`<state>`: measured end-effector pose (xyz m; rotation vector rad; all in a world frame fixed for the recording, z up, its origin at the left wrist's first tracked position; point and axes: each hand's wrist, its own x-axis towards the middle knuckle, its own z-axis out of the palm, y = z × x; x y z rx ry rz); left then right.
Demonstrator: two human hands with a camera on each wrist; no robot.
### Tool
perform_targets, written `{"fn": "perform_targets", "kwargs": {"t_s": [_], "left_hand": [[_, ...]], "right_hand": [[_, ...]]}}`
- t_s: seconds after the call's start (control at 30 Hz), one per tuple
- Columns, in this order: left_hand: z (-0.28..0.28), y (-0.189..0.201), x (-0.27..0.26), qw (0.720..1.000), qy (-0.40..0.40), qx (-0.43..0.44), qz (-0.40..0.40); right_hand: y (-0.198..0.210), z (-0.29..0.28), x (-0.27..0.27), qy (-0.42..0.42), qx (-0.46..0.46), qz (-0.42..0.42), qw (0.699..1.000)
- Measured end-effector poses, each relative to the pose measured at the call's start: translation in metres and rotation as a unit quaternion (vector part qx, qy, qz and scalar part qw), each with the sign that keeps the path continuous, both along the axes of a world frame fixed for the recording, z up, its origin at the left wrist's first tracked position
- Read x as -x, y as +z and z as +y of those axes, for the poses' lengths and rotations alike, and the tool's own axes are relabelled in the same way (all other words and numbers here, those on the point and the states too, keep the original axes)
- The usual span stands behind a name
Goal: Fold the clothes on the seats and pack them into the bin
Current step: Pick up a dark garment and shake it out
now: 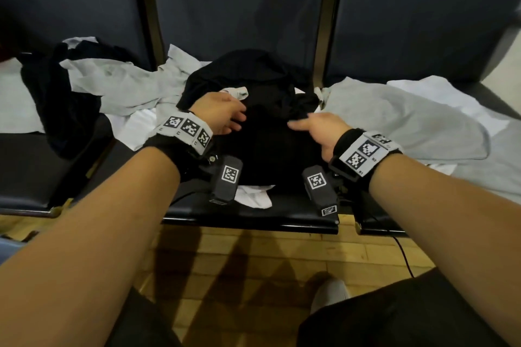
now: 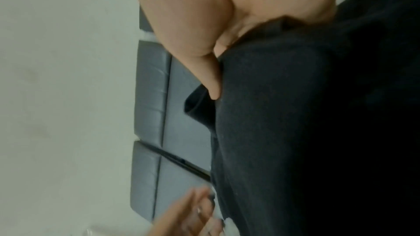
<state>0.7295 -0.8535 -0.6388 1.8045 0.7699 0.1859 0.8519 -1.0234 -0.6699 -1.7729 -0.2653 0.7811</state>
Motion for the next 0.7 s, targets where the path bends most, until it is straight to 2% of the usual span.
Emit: {"fn": "perform_targets", "kwargs": {"t_s": [0.1, 0.2, 0.3, 0.43, 0.53, 0.63, 0.7], "left_hand": [[0.016, -0.010, 0.002, 0.997, 0.062, -0.024, 0.033], [0.015, -0.021, 0.001, 0.994, 0.040, -0.010, 0.100], [0.000, -0.030, -0.004, 0.992, 0.019, 0.026, 0.121], [-0.007, -0.035, -0.012, 0.990, 0.026, -0.008, 0.135], [-0.006, -0.037, -0.012, 0.990, 0.050, -0.004, 0.131], [-0.008, -0.031, -0.012, 0.993, 0.039, 0.024, 0.109], [-0.009, -0.030, -0.014, 0.993, 0.030, 0.095, 0.063]], "right_hand": [[0.013, -0.010, -0.014, -0.074, -0.043, 0.057, 0.995], [-0.002, -0.027, -0.024, -0.115, 0.058, 0.009, 0.992], [-0.019, -0.035, -0.025, -0.091, 0.143, -0.065, 0.983], [-0.018, -0.033, -0.028, -0.079, 0.145, -0.104, 0.981], [-0.018, -0.033, -0.027, -0.049, 0.201, -0.178, 0.962], [-0.020, -0.034, -0.027, -0.015, 0.217, -0.166, 0.962], [-0.019, -0.034, -0.030, -0.008, 0.209, -0.138, 0.968]]}}
